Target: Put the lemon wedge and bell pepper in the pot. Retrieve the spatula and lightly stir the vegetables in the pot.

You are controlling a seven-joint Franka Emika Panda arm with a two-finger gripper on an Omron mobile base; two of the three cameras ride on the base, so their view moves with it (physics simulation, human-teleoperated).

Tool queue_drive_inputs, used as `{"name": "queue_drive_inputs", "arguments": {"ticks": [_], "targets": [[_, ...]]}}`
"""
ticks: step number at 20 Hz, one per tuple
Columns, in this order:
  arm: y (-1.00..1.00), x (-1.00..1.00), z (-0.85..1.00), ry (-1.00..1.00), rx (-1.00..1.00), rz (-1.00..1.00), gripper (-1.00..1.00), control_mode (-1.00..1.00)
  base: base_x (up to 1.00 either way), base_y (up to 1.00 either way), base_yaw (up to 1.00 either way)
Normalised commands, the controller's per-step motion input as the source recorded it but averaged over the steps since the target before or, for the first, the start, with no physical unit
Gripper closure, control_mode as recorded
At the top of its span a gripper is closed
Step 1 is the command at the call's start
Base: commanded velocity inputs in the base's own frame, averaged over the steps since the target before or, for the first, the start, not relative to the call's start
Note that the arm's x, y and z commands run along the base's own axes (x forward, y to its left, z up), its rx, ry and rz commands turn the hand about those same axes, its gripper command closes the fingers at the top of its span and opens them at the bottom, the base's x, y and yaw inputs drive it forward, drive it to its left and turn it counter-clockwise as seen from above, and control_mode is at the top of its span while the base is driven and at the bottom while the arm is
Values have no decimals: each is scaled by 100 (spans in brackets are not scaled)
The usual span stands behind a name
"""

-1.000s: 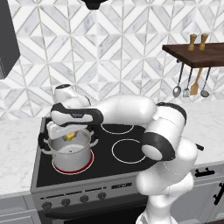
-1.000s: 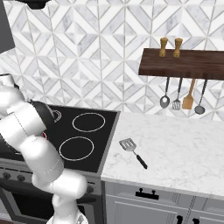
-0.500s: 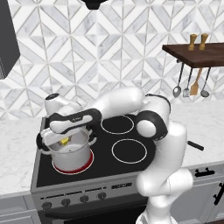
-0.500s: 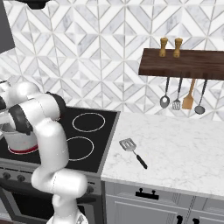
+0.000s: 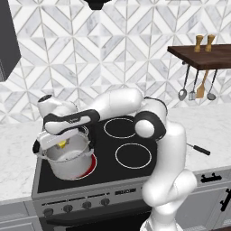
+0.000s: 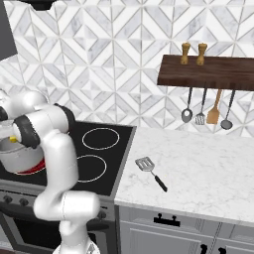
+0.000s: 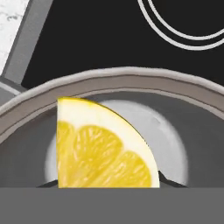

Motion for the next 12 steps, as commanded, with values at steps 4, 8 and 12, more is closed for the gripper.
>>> {"name": "queue_drive_inputs", "arguments": {"ticks": [4,8,12], "targets": [[-38,-12,0,0,0,0,-100,-100,0,0,0],[-34,-1,-2,0,2,0,-100,-100,0,0,0],[-38,-7,0,0,15,1,-100,-100,0,0,0]]}}
